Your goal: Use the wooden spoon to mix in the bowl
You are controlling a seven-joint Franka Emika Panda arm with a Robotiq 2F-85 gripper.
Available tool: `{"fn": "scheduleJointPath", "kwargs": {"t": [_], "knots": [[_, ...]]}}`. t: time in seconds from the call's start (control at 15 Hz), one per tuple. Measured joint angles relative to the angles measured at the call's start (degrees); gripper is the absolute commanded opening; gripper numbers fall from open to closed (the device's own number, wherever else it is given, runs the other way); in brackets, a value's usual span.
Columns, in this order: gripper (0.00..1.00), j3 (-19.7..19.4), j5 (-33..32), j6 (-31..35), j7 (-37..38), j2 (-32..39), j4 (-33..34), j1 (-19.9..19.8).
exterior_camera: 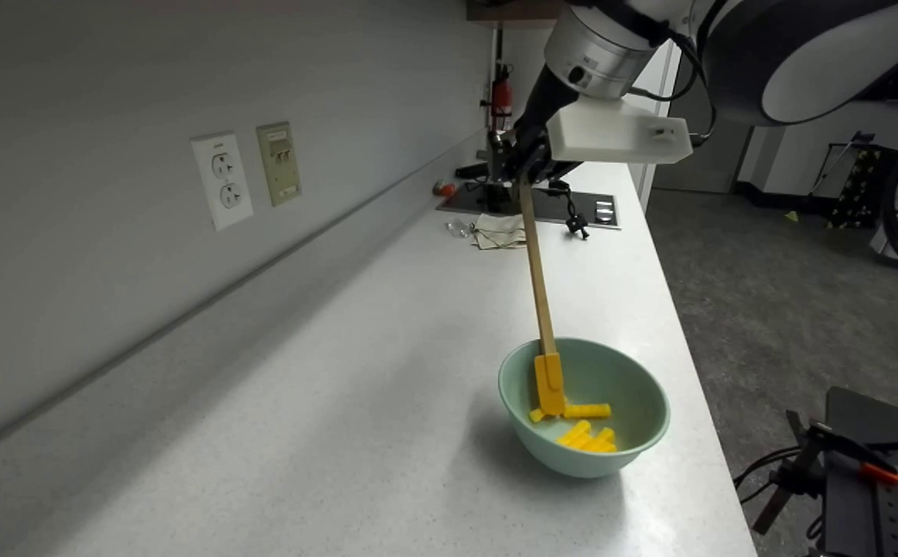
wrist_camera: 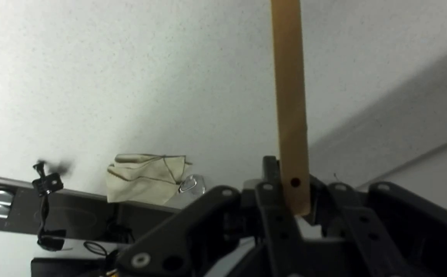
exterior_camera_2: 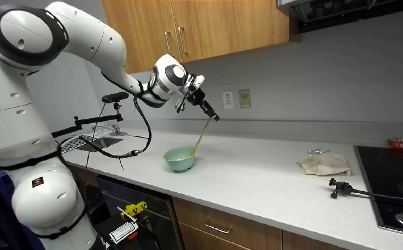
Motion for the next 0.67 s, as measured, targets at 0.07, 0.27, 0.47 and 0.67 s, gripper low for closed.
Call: {"fn": "scheduleJointPath", "kwargs": {"t": [0.07,0.27,0.47,0.67], "knots": [[0.02,0.0,-3.4,0.0,2.1,-0.3,0.0,-0.3],[0.02,0.0,-7.4,0.0,5.0,-0.7,0.0,-0.6],[0.02,0.3,-3.3,0.0,4.1,-0.6,-0.3,-0.4],[0.02,0.3,4.3,0.0,0.4,-0.4,-0.3,-0.4]]}}
